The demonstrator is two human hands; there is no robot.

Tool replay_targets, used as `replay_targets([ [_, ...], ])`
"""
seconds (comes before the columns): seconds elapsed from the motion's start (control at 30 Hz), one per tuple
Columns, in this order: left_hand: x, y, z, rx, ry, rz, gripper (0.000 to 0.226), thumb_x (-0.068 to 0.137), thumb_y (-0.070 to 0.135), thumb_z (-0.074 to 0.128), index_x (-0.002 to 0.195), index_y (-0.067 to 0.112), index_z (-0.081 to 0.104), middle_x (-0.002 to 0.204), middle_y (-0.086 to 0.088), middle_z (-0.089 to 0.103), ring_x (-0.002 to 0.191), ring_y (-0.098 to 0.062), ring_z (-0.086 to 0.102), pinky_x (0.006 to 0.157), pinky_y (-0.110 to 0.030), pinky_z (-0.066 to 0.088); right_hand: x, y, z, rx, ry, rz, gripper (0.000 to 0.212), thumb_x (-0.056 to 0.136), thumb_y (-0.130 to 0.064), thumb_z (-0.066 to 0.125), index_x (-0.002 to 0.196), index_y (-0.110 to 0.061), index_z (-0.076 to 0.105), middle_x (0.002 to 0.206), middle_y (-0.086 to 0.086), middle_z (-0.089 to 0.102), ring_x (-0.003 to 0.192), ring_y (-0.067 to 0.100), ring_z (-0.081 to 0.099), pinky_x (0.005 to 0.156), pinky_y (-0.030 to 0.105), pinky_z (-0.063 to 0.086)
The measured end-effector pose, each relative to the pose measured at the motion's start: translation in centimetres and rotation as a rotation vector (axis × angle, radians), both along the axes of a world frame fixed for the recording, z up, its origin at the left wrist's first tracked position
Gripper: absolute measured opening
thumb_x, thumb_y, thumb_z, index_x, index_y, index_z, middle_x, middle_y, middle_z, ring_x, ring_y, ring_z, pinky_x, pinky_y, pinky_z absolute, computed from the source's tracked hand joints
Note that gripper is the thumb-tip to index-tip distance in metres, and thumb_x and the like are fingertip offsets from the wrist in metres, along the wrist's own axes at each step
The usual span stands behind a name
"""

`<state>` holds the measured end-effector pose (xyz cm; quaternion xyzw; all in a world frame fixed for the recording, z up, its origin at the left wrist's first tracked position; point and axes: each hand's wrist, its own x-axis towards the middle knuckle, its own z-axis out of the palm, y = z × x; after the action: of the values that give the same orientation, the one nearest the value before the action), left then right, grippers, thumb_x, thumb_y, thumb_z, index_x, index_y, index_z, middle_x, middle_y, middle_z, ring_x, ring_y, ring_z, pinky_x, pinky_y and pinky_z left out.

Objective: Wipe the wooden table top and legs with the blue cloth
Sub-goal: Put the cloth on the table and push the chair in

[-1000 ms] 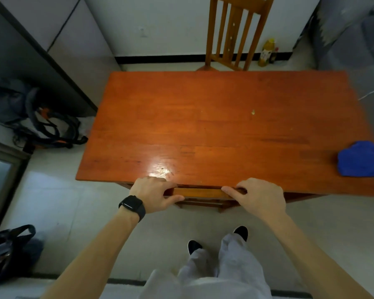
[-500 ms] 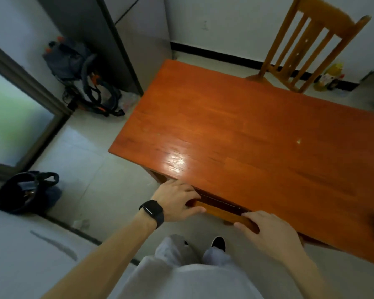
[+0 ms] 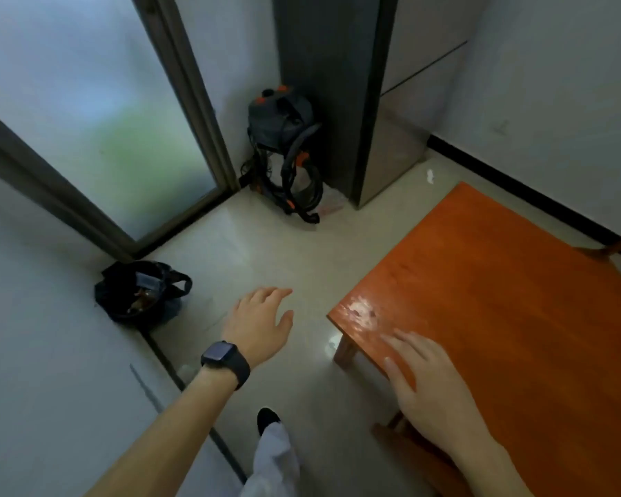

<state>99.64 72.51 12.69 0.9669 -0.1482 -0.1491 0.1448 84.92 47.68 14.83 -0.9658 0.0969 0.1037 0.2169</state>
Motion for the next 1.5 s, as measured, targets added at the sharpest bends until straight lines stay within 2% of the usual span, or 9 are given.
replay_targets([
  [0.13,8.5,4.9,1.3,0.146,-0.032,-0.033,0.049,0.098,0.044,0.041,0.146,0.033,0.037,0.151,0.003,0.040,0.143,-0.024,0.029,0.116,-0.044,0.024,9.4,3.1,0.4,-0.099,-0.063,-0.008,0.042,0.101,-0.045,0.039,0.138,-0.034,0.054,0.147,-0.007,0.049,0.139,0.017,0.035,0.118,0.033,0.023],
  [0.23,15.0,6.1,2.5,0.206,-0.049,-0.115,0.048,0.098,0.045,0.040,0.145,0.034,0.039,0.150,0.004,0.042,0.142,-0.023,0.030,0.116,-0.045,0.024,15.3,3.8,1.6,-0.087,-0.090,-0.080,0.054,0.094,-0.055,0.027,0.135,-0.035,0.056,0.143,-0.005,0.053,0.137,0.020,0.039,0.117,0.038,0.030],
  [0.33,21.5,4.4,3.7,0.198,-0.089,-0.184,0.047,0.098,0.045,0.041,0.143,0.034,0.041,0.147,0.005,0.045,0.139,-0.021,0.034,0.116,-0.045,0.026,20.4,3.3,3.1,-0.071,-0.150,-0.187,0.062,0.091,-0.058,0.021,0.138,-0.035,0.053,0.143,-0.005,0.053,0.136,0.022,0.040,0.116,0.041,0.032],
  [0.43,27.3,0.8,4.3,0.183,-0.097,-0.272,0.047,0.098,0.046,0.041,0.143,0.035,0.041,0.146,0.005,0.046,0.137,-0.020,0.037,0.115,-0.045,0.026,25.3,1.7,3.7,-0.059,-0.145,-0.306,0.052,0.094,-0.054,0.030,0.141,-0.039,0.048,0.147,-0.009,0.048,0.139,0.019,0.034,0.116,0.040,0.030],
  [0.67,41.9,-9.1,4.8,0.177,-0.179,-0.506,0.045,0.097,0.045,0.042,0.141,0.036,0.044,0.145,0.009,0.046,0.139,-0.020,0.035,0.114,-0.042,0.028,37.1,-4.7,1.5,-0.041,-0.120,-0.501,0.047,0.099,-0.050,0.034,0.143,-0.036,0.046,0.147,-0.008,0.047,0.138,0.019,0.035,0.116,0.037,0.027],
  [0.83,50.9,-15.8,5.2,0.154,-0.142,-0.639,0.042,0.097,0.045,0.041,0.138,0.038,0.046,0.142,0.010,0.049,0.134,-0.019,0.040,0.111,-0.042,0.033,44.2,-9.0,1.5,0.026,-0.082,-0.613,0.049,0.099,-0.051,0.034,0.146,-0.038,0.039,0.151,-0.010,0.042,0.143,0.018,0.032,0.120,0.039,0.024],
  [1.17,64.6,-32.0,2.7,0.093,-0.057,-0.911,0.045,0.096,0.045,0.041,0.140,0.038,0.044,0.142,0.011,0.048,0.132,-0.015,0.042,0.110,-0.039,0.035,52.6,-18.4,4.2,-0.050,0.025,-0.863,0.048,0.101,-0.051,0.037,0.148,-0.044,0.033,0.154,-0.015,0.037,0.144,0.015,0.026,0.119,0.029,0.015],
  [1.33,66.9,-45.4,3.1,0.035,-0.062,-1.147,0.043,0.097,0.041,0.042,0.140,0.034,0.045,0.140,0.007,0.052,0.129,-0.018,0.045,0.106,-0.038,0.037,54.3,-24.0,5.1,-0.040,0.020,-1.073,0.048,0.100,-0.050,0.039,0.148,-0.042,0.036,0.153,-0.013,0.038,0.144,0.017,0.027,0.119,0.036,0.021],
  [1.5,65.3,-59.4,4.7,-0.029,-0.061,-1.391,0.042,0.098,0.041,0.041,0.140,0.034,0.045,0.142,0.008,0.049,0.132,-0.016,0.041,0.111,-0.038,0.032,54.1,-30.4,5.5,-0.033,-0.027,-1.284,0.049,0.100,-0.051,0.038,0.149,-0.045,0.032,0.154,-0.016,0.034,0.147,0.014,0.020,0.119,0.033,0.018],
])
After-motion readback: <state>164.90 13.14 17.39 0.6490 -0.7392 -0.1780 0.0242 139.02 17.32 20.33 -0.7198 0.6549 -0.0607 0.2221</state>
